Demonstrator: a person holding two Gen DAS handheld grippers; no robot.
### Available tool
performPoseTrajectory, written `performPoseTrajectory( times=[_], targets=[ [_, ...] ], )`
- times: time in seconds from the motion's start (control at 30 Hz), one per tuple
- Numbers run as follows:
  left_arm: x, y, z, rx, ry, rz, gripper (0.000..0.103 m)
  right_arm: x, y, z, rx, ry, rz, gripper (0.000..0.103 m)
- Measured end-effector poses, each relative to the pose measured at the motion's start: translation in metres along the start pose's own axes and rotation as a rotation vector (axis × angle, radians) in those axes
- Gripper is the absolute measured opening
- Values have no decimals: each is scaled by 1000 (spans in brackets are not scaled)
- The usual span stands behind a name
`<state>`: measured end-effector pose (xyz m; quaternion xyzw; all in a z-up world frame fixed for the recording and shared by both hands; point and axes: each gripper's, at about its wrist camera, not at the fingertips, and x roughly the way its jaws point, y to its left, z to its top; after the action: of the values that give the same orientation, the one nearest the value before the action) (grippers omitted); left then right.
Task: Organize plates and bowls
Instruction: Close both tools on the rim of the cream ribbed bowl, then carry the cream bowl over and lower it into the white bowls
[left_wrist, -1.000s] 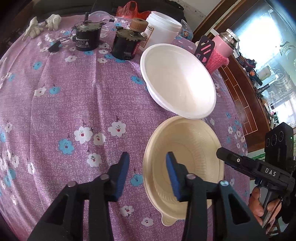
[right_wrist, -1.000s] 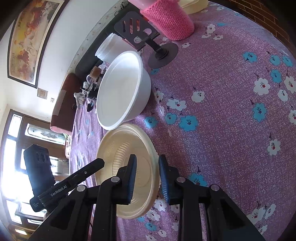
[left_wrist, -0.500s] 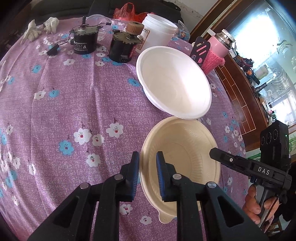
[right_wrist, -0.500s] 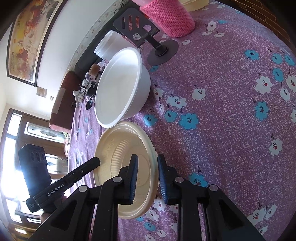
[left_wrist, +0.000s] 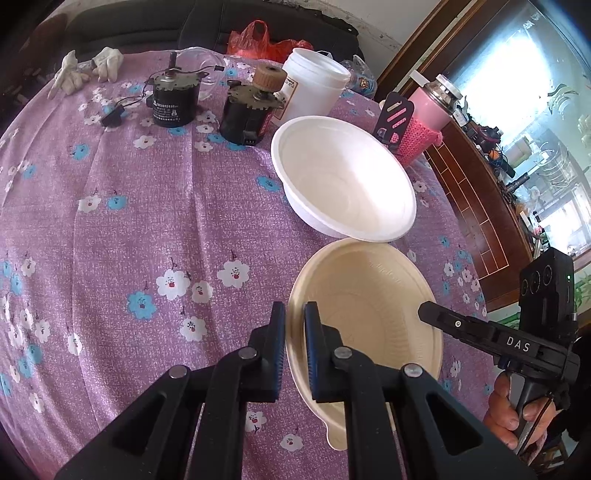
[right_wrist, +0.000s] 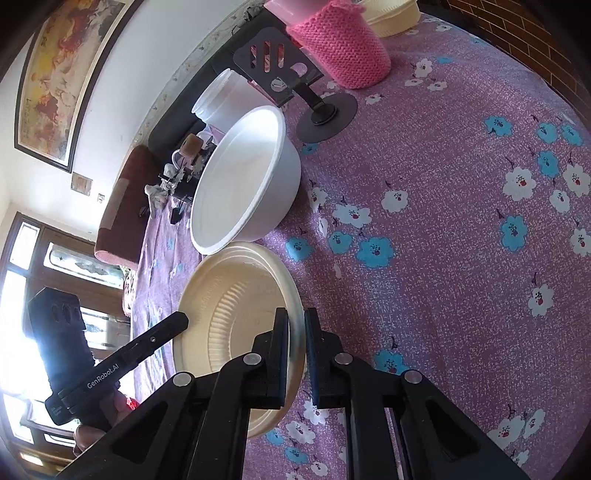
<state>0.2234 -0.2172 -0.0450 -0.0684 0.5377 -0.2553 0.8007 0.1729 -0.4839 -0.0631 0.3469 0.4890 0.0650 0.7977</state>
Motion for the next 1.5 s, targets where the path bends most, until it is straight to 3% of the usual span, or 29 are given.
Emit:
performPoseTrajectory(
  times=[0.33, 0.53, 0.87, 1.27, 1.5],
  targets=[
    [-7, 17, -24, -47, 44, -3, 9, 7, 11, -18, -15, 38, -19, 9],
    [-38, 26, -50, -52, 18, 9, 9, 0, 29, -44, -27, 33, -7, 9],
    [-146, 64, -92, -102, -139, 59, 10, -11, 113, -88, -163, 25, 52, 9],
    [-264, 135, -155, -207, -312, 155, 10, 6, 231, -150, -344, 61, 143, 10],
    [-315, 176, -196, -276, -381, 201, 10, 25, 294, -189, -444, 107, 192, 10]
  ],
)
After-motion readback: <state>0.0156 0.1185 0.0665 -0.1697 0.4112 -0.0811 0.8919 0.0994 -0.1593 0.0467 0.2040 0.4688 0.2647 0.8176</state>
